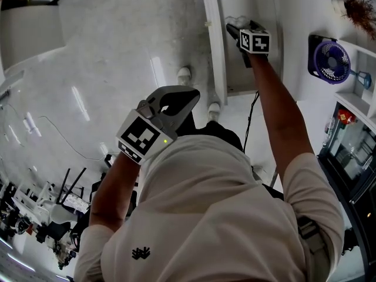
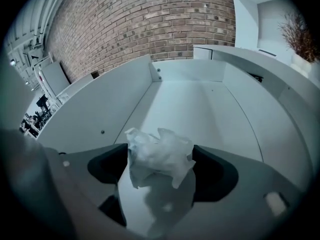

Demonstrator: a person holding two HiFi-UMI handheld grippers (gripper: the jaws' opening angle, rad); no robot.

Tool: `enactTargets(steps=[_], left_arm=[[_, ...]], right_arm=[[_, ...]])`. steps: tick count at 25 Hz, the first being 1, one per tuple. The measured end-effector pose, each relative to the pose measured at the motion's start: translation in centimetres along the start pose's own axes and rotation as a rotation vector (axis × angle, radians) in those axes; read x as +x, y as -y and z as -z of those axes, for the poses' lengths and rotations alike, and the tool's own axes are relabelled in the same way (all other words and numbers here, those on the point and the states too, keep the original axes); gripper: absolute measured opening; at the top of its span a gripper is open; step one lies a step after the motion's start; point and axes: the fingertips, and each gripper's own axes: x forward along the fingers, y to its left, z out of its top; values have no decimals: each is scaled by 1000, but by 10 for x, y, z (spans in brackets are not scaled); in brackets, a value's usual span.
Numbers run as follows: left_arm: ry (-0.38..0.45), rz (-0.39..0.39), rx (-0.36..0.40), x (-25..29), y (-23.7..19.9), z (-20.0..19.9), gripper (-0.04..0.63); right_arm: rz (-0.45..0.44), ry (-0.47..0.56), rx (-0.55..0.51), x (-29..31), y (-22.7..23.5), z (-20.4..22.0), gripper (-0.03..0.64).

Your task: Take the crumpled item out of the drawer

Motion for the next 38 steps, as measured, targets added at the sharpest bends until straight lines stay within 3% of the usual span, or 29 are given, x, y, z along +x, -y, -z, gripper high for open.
enactTargets(steps=[13, 21, 38], left_arm=[[3, 13, -4, 0, -10, -2, 6], [3, 20, 11, 4, -2, -4, 6], [33, 37, 74, 14, 63, -4, 6]], right_arm=[[48, -2, 25, -2, 9, -1, 328], [40, 18, 21, -14, 7, -4, 311], [9, 107, -15, -81, -1, -2, 267]])
